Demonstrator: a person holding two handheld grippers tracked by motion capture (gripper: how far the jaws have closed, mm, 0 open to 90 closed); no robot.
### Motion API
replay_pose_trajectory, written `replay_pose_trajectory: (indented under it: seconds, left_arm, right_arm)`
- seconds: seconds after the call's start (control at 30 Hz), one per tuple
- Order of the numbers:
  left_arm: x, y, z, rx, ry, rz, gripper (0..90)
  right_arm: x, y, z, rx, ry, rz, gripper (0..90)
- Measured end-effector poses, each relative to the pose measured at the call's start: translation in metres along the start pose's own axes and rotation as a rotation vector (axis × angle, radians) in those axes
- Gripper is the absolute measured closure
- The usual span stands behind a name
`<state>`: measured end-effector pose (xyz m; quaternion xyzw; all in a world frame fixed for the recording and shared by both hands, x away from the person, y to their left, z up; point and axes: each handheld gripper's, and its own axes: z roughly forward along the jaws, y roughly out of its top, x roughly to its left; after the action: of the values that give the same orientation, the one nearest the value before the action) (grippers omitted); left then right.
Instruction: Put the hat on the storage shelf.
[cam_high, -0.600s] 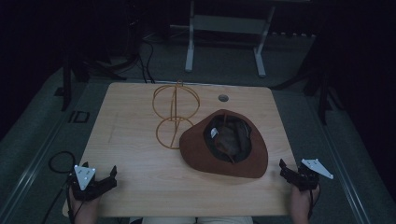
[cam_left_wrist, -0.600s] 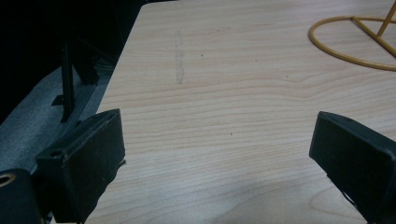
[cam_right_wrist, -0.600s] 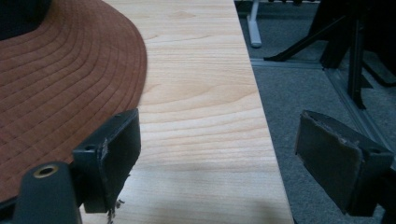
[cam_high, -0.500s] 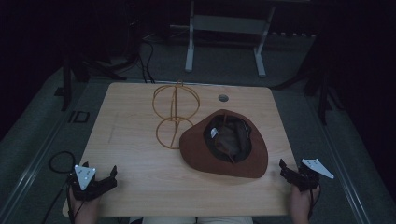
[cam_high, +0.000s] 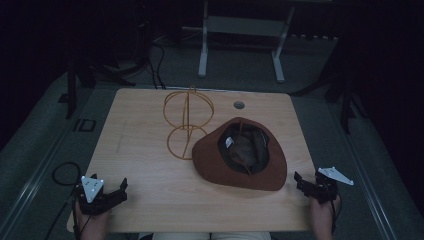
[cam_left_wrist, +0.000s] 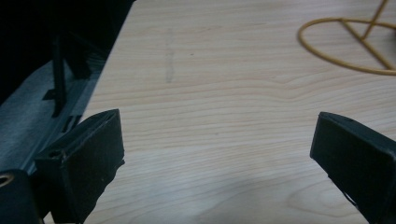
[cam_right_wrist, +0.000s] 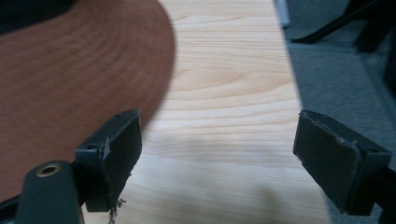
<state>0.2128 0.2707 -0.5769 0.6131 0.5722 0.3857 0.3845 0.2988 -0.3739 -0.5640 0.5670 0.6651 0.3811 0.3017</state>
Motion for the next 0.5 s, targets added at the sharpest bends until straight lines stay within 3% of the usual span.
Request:
replay_pose_trajectory:
  seconds: [0.13,0.33,0.5]
  left_arm:
    - [-0.005,0.001,-0.001,-0.002,-0.063,-0.019,3.6]
    - [-0.006,0.0,0.002,0.044,-0.135,-0.062,3.6]
    - [-0.011,0.001,0.001,0.058,-0.146,-0.031,3.6]
  right_arm:
    - [0.013,0.01,-0.002,0.024,0.038,-0.035,14.5]
    - [0.028,0.026,-0.002,-0.006,0.085,-0.082,14.6]
    - [0.042,0.04,0.004,0.005,0.12,-0.117,14.5]
